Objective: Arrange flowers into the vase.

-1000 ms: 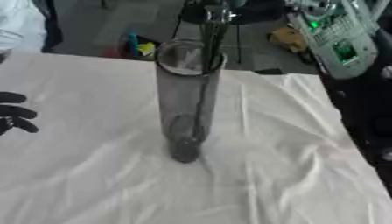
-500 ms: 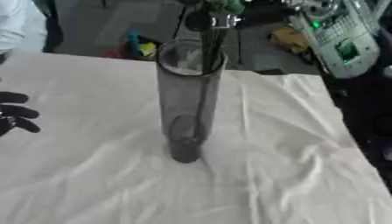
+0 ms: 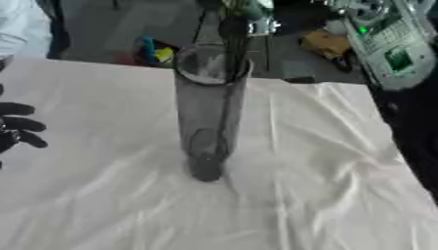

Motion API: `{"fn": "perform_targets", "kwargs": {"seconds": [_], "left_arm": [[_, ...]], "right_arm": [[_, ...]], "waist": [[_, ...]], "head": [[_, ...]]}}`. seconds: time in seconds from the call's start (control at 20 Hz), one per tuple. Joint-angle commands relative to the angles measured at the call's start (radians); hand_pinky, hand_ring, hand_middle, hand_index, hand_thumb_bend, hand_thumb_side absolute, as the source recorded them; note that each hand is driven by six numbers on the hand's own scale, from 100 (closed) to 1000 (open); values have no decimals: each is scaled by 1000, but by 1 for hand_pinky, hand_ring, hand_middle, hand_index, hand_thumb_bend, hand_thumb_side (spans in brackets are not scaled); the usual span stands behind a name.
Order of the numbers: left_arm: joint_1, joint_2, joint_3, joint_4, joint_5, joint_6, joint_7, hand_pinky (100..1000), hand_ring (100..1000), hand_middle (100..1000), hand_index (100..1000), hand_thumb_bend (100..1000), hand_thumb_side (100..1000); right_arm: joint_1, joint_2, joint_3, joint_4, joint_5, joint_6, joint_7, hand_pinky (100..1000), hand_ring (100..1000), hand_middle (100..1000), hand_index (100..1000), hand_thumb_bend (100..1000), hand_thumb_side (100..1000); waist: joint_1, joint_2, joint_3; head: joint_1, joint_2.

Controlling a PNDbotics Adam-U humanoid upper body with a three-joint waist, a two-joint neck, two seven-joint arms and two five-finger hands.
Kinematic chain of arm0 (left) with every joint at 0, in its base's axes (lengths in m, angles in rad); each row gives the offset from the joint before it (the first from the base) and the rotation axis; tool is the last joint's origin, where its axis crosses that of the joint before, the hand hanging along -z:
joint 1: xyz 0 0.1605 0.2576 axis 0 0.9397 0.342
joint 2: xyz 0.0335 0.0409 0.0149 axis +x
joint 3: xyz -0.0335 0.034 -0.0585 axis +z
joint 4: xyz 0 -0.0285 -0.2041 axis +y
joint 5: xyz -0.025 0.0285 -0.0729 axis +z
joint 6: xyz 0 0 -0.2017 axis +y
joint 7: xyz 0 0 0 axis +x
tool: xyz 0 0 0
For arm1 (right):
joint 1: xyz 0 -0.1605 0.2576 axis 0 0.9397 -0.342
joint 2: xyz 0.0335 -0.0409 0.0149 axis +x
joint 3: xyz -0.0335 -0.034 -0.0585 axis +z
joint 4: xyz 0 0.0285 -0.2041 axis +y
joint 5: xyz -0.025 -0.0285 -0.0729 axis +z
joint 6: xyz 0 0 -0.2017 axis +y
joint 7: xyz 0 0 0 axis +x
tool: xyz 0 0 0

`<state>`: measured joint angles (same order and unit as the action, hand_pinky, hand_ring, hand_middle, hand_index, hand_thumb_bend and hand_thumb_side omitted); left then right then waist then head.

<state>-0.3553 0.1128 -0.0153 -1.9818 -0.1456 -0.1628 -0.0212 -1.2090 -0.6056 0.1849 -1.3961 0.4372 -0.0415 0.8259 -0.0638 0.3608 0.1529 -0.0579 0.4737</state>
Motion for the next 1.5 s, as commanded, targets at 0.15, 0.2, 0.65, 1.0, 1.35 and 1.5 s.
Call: {"fn": "perform_targets", "kwargs": {"seconds": [0.15,0.2,0.65,1.0,1.35,1.5], "left_arm": [[-4,10,-12,-18,1,0,-3,499,609,656,916,100,1000],[-3,10,-12,-18,1,0,-3,499,609,656,916,100,1000],[-5,9,-13,-18,2,-1,-5,499,610,657,916,100,1000],[-6,8,-13,-18,3,-2,-5,499,611,658,916,100,1000],[-5,7,-12,-18,3,-2,-4,499,612,659,916,100,1000],[-5,8,-9,-18,2,-3,-1,500,612,659,916,100,1000]], "right_arm": [[-14,-40,-26,-27,-22,-3,21,805,898,838,1000,831,1000],[-12,-41,-27,-28,-25,-2,19,805,898,837,1000,831,1000],[0,-52,-31,-37,-29,-1,12,803,895,835,1000,829,1000],[15,-66,-34,-42,-26,-3,13,805,898,840,1000,822,1000],[43,-90,-44,-65,-27,-4,1,807,887,841,1000,782,1000],[69,-112,-62,-102,-42,-1,-23,807,879,835,1000,762,1000]], "waist": [[0,-27,-3],[0,-27,-3],[2,-26,-2],[5,-27,-2],[10,-29,-6],[12,-29,-11]], "head": [[4,-6],[5,-6],[8,-4],[8,-4],[8,-4],[8,-3]]}}
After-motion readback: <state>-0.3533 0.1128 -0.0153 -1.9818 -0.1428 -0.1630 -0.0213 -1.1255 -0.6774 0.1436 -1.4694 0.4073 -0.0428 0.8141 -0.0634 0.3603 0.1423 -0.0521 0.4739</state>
